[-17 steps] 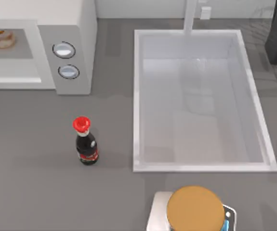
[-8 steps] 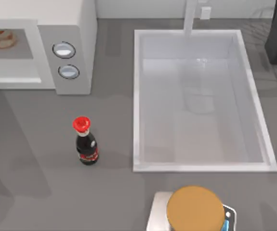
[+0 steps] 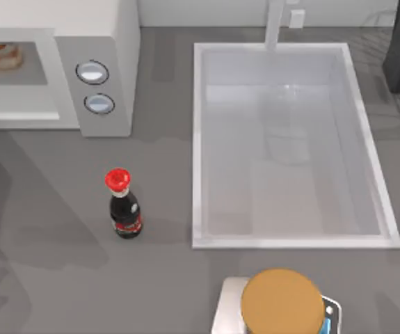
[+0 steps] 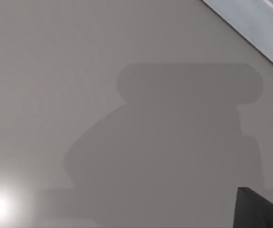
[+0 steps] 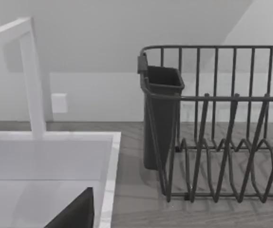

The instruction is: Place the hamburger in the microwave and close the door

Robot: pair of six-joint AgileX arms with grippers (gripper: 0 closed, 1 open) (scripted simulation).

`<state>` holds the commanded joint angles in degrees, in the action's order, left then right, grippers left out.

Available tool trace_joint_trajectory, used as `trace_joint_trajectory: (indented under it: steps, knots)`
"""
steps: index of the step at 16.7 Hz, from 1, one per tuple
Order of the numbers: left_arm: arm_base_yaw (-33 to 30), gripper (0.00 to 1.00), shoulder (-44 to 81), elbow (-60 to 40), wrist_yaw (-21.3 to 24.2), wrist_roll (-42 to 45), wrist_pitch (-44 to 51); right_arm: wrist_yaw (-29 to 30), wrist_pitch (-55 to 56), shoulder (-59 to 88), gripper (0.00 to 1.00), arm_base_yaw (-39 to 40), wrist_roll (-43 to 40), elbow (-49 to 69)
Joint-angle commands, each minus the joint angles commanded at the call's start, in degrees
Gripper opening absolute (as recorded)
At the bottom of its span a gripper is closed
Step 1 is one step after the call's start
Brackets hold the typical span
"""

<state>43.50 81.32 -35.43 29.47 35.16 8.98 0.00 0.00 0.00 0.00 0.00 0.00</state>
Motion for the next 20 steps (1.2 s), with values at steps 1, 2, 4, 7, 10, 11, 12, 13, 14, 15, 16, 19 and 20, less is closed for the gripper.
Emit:
trace_joint_trajectory:
  steps: [1,2,4,7,10,11,12,13,14,15,16,19,20]
  knots:
    - [-2.3,0.00,-2.1,1.8,-1.3,-2.1,-0.6,0.0,0.0,0.0,1.00,0.0,0.0,0.0]
    - [-4.7,0.00,-4.3,3.7,-2.7,-4.1,-1.2,0.0,0.0,0.0,1.00,0.0,0.0,0.0]
    - [-9.4,0.00,-8.4,7.2,-5.3,-8.1,-2.4,0.0,0.0,0.0,1.00,0.0,0.0,0.0]
    - [-13.0,0.00,-11.9,10.2,-7.5,-11.4,-3.4,0.0,0.0,0.0,1.00,0.0,0.0,0.0]
    - [-13.1,0.00,-11.9,10.3,-7.5,-11.5,-3.5,0.0,0.0,0.0,1.00,0.0,0.0,0.0]
    - [-12.8,0.00,-11.7,10.1,-7.3,-11.5,-3.3,0.0,0.0,0.0,1.00,0.0,0.0,0.0]
    - [-13.0,0.00,-11.7,10.2,-7.4,-11.6,-3.4,0.0,0.0,0.0,1.00,0.0,0.0,0.0]
    - [-13.7,0.00,-12.0,10.3,-8.1,-12.3,-3.4,0.0,0.0,0.0,1.00,0.0,0.0,0.0]
    - [-14.9,0.00,-12.4,10.6,-9.2,-13.5,-3.4,0.0,0.0,0.0,1.00,0.0,0.0,0.0]
    - [-16.5,0.00,-13.0,10.9,-10.6,-15.1,-3.5,0.0,0.0,0.0,1.00,0.0,0.0,0.0]
    - [-18.7,0.00,-13.8,11.3,-12.3,-17.0,-3.6,0.0,0.0,0.0,1.00,0.0,0.0,0.0]
    - [-28.3,0.00,-16.4,13.1,-18.3,-23.6,-3.7,0.0,0.0,0.0,1.00,0.0,0.0,0.0]
    - [-32.0,0.00,-17.5,13.7,-20.4,-25.9,-3.7,0.0,0.0,0.0,1.00,0.0,0.0,0.0]
